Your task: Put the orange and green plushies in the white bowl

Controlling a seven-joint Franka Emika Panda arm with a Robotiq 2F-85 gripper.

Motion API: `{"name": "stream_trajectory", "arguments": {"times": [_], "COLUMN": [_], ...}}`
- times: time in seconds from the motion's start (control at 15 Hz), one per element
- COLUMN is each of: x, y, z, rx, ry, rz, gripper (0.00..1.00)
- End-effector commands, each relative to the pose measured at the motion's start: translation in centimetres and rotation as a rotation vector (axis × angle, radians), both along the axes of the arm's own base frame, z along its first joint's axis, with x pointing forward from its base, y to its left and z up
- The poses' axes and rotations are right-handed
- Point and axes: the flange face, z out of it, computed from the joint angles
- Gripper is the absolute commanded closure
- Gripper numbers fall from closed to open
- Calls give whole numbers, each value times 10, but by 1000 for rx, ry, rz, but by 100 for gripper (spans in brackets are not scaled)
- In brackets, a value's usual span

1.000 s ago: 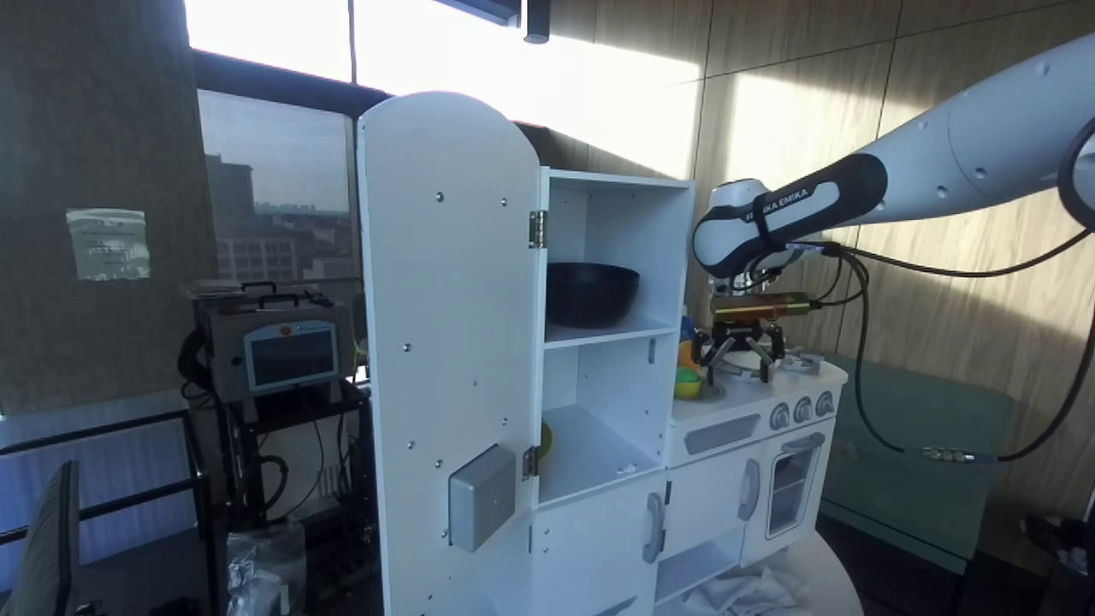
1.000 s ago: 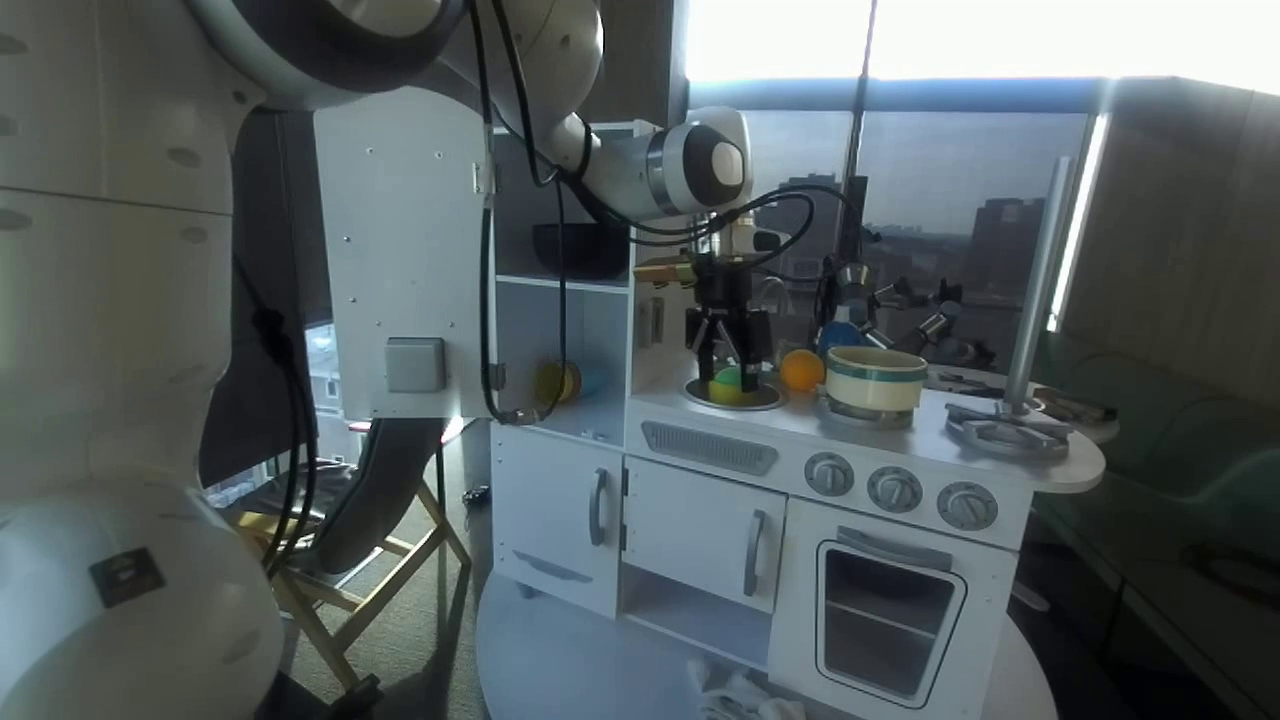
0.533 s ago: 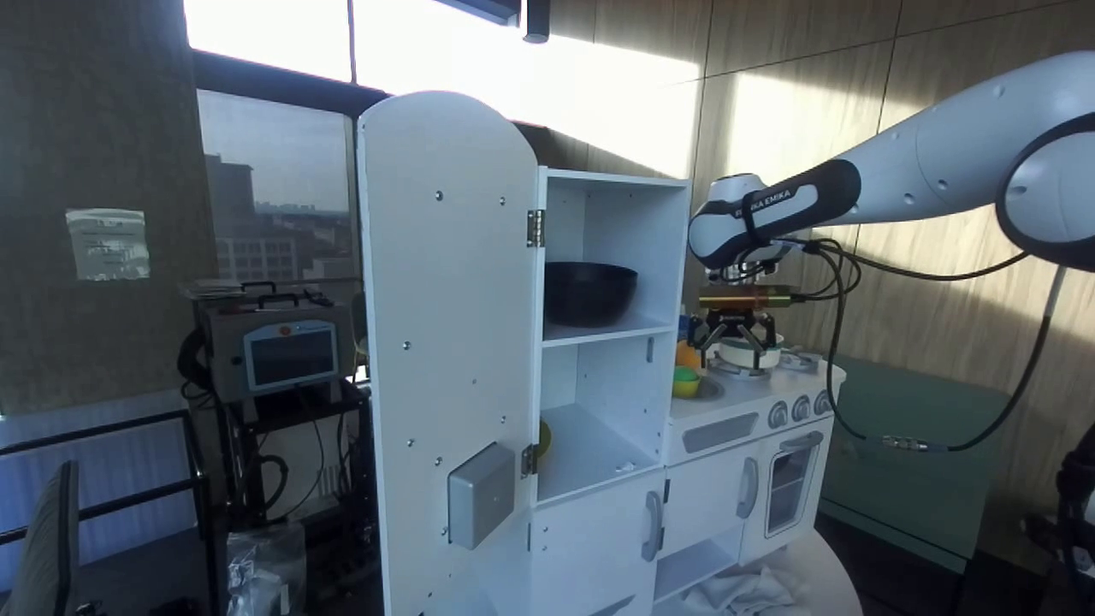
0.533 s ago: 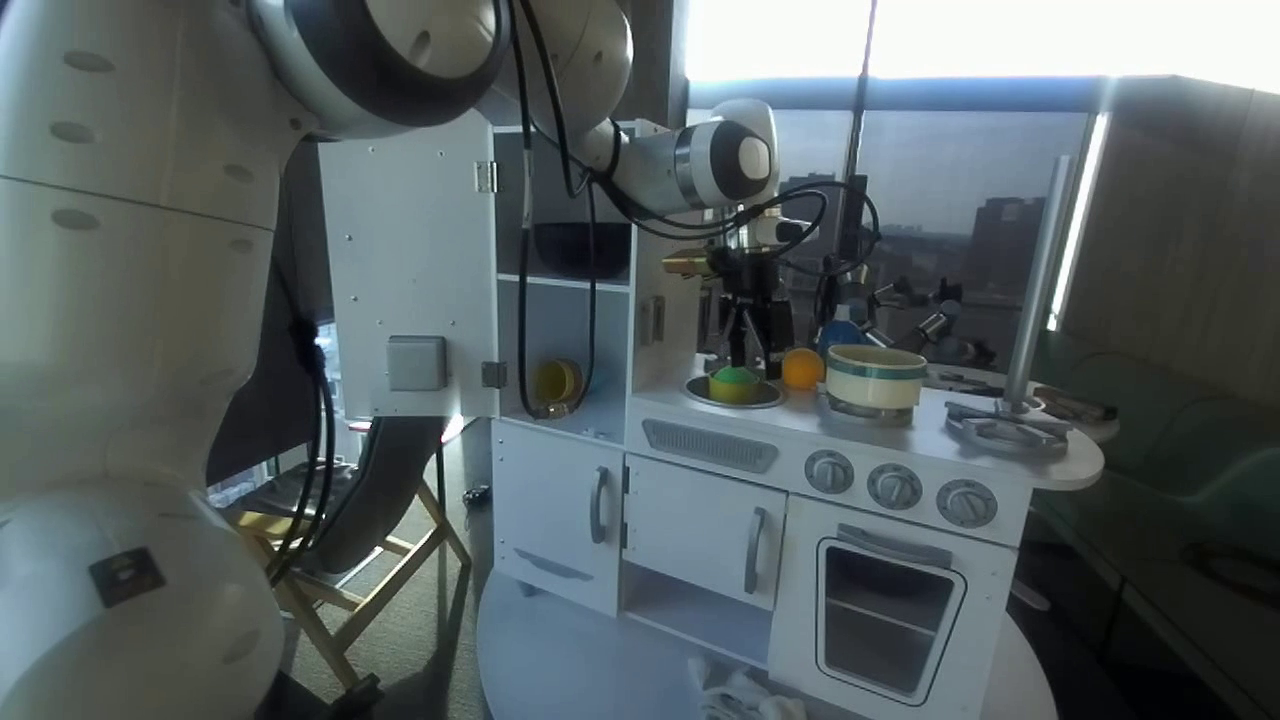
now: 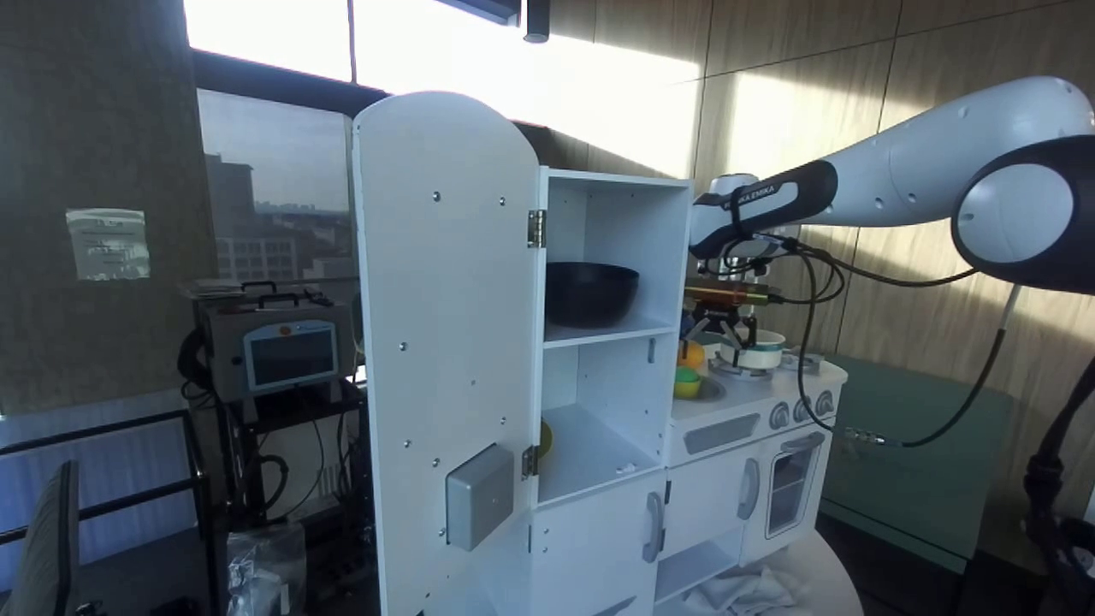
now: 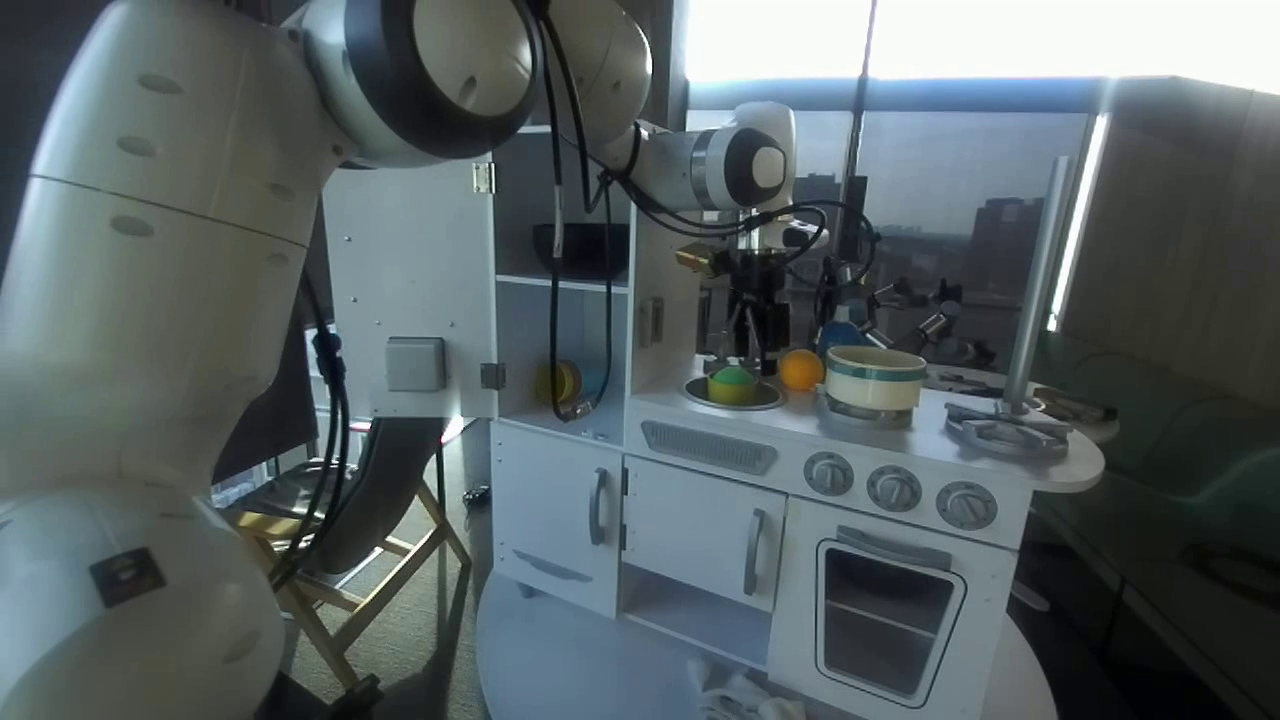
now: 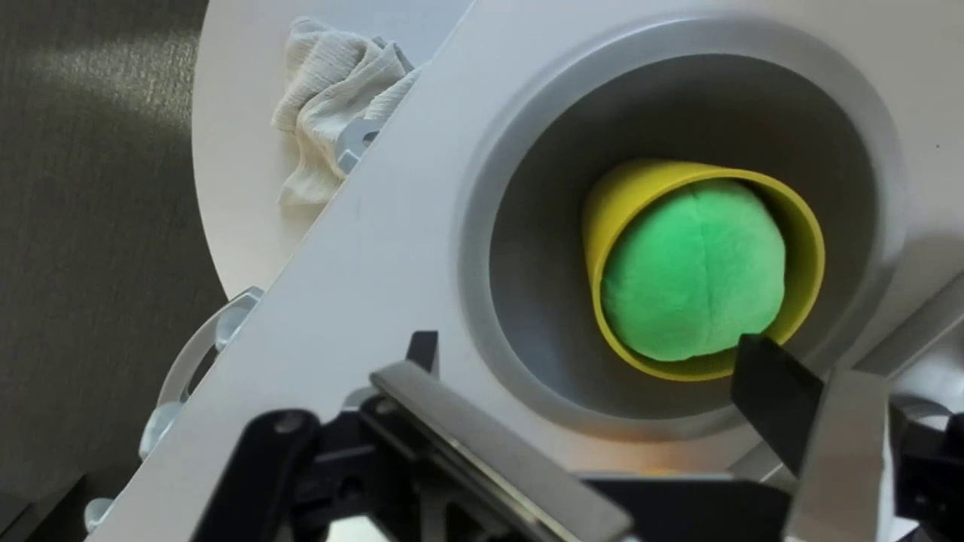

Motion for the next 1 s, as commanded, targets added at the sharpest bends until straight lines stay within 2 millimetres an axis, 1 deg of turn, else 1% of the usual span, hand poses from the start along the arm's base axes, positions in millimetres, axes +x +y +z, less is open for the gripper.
{"name": "stream_trajectory", "arguments": {"times": [0.0, 0.13, 0.33, 0.53, 0.6, 0.87, 0.93], "x": [11, 14, 23, 38, 44, 56, 58], "y": [-3, -12, -24, -32, -33, -38, -40], "z": [10, 12, 9, 8, 12, 46, 50], "rx": [22, 19, 13, -5, -7, -3, -3], "ry": [-23, -21, -15, -32, -50, -150, -156], "rz": [-65, -101, -134, -153, -157, -188, -191], "gripper": [0, 0, 0, 0, 0, 0, 0]}}
